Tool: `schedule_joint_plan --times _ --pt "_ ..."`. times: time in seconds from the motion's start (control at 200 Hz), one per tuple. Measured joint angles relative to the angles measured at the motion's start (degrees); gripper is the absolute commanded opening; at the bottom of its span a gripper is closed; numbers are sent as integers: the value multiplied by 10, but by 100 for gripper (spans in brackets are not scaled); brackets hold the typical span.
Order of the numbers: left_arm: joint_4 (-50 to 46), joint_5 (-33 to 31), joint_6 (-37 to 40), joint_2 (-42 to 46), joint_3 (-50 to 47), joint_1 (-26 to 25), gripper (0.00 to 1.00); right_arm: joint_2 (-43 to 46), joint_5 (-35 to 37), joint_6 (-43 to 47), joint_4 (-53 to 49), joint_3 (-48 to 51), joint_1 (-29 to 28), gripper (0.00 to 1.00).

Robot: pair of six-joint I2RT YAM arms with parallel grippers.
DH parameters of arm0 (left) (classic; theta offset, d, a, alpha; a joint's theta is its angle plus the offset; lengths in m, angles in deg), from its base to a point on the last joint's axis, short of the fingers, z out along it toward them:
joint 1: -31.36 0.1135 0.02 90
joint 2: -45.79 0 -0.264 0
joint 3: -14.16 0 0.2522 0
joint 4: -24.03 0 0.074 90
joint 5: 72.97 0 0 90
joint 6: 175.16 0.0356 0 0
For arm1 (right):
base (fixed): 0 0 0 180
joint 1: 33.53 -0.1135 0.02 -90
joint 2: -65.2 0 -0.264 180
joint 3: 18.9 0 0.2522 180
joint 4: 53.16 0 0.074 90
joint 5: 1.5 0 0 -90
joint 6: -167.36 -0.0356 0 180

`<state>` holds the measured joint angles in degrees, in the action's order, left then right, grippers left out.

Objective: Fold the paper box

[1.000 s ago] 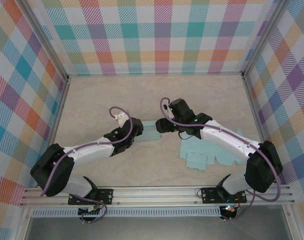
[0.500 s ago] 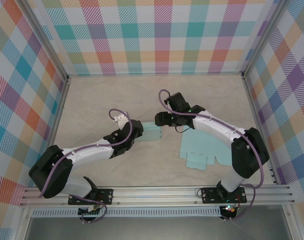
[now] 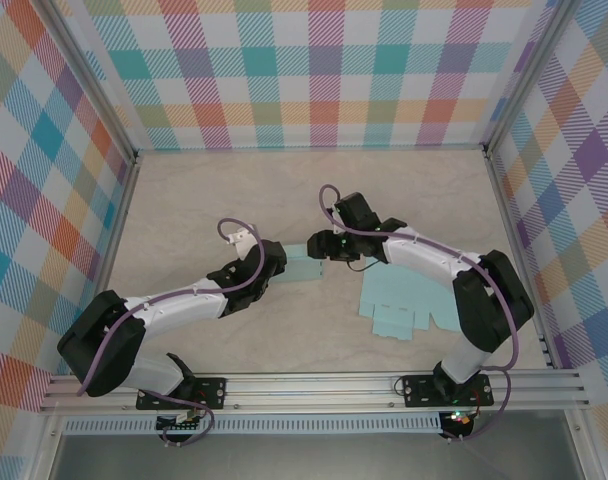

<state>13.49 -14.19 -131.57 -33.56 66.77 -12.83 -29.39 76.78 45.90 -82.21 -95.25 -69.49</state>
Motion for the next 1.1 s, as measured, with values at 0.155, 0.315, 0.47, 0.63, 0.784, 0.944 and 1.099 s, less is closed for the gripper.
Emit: schedule_joint_plan --times 0.155,0.315,0.47,0.63,0.784,0.944,1.099 --pt "-3 2 -7 16 -11 0 45 -4 -22 -19 38 16 5 38" --pt "-11 6 -9 62 -41 4 36 -6 -33 -24 64 26 8 37" --pt "0 37 -6 105 -76 23 36 -6 -40 -26 75 31 11 37" --pt "34 85 -2 125 -103 45 31 -8 -43 -28 83 33 12 36" --pt "64 131 0 131 -118 68 25 -10 -46 -29 86 33 13 35" --pt "87 153 2 122 -121 79 11 -11 -49 -33 89 33 15 34" --pt "107 153 3 114 -129 81 11 -12 -49 -37 90 33 17 33"
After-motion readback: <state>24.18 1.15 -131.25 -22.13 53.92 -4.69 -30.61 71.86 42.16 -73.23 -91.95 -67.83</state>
